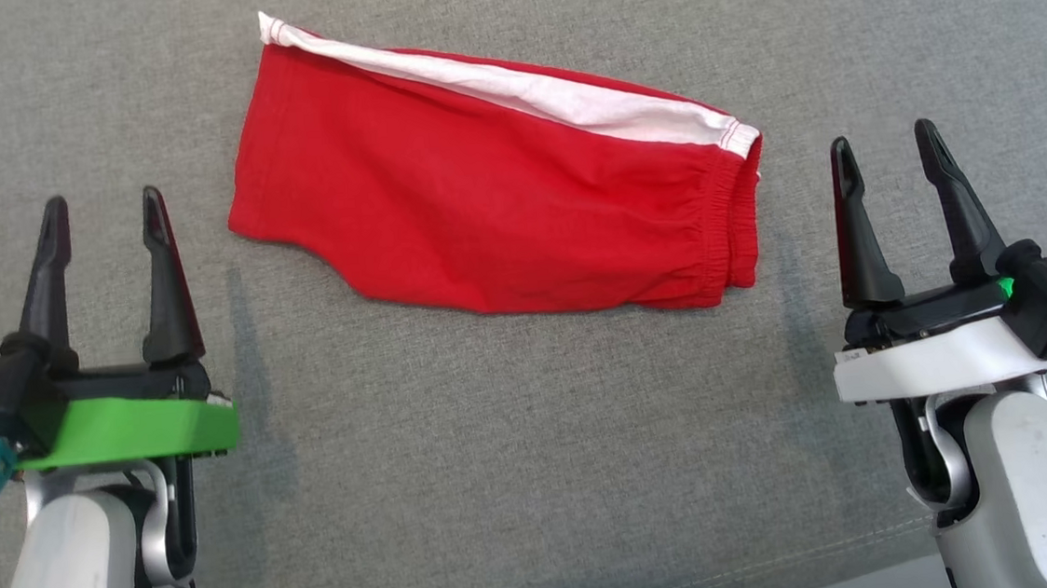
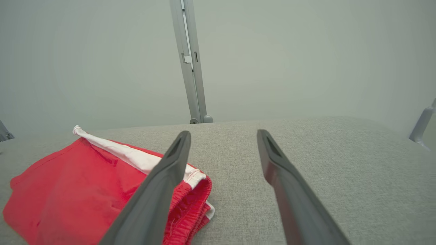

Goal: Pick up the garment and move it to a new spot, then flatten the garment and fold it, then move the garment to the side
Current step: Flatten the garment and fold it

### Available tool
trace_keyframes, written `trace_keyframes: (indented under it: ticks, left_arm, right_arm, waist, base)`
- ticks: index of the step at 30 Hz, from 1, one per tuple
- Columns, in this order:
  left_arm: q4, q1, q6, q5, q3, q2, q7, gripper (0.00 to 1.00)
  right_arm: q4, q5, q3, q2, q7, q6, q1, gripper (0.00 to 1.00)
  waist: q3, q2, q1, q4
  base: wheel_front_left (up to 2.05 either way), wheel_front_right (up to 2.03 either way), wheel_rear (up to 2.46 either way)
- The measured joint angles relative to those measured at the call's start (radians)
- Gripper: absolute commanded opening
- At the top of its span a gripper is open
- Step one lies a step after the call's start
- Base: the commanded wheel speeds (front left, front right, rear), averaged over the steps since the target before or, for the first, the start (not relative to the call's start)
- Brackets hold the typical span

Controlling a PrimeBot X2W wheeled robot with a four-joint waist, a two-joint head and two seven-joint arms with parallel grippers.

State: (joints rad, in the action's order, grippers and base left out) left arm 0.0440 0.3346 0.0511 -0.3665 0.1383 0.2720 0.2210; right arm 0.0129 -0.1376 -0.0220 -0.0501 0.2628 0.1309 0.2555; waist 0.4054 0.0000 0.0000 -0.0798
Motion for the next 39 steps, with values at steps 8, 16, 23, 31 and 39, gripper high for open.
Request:
trace_keyframes:
  ticks: [8, 16, 23, 31, 39]
  left_arm:
    - [-0.055, -0.074, 0.015, -0.008, 0.011, 0.003, -0.045, 1.00]
    - [-0.058, -0.068, 0.009, -0.017, 0.021, 0.012, -0.068, 1.00]
    - [0.011, 0.080, -0.075, -0.066, 0.066, 0.019, -0.147, 1.00]
    - [0.234, 0.212, -0.157, -0.175, 0.118, 0.025, -0.297, 1.00]
    - [0.412, 0.280, -0.172, -0.225, 0.126, 0.053, -0.334, 1.00]
  right_arm:
    - [-0.013, -0.013, 0.016, 0.000, 0.000, 0.000, -0.026, 1.00]
    - [-0.012, -0.027, 0.019, 0.000, 0.000, 0.000, -0.026, 1.00]
    - [-0.008, -0.028, 0.003, 0.000, 0.000, 0.000, -0.011, 1.00]
    - [-0.016, -0.038, -0.002, -0.001, 0.000, 0.000, -0.002, 1.00]
    - [-0.014, -0.063, 0.000, 0.000, 0.000, 0.000, 0.001, 1.00]
  waist:
    - [-0.044, 0.0000, 0.0000, 0.001]
    - [-0.040, 0.0000, 0.0000, 0.003]
    - [-0.009, 0.0000, 0.0000, 0.002]
    - [0.037, 0.0000, 0.0000, -0.033]
    - [0.072, 0.0000, 0.0000, -0.065]
  base:
    - [0.00, 0.00, 0.00]
    - [0.00, 0.00, 0.00]
    - [0.00, 0.00, 0.00]
    - [0.00, 0.00, 0.00]
    - [0.00, 0.00, 0.00]
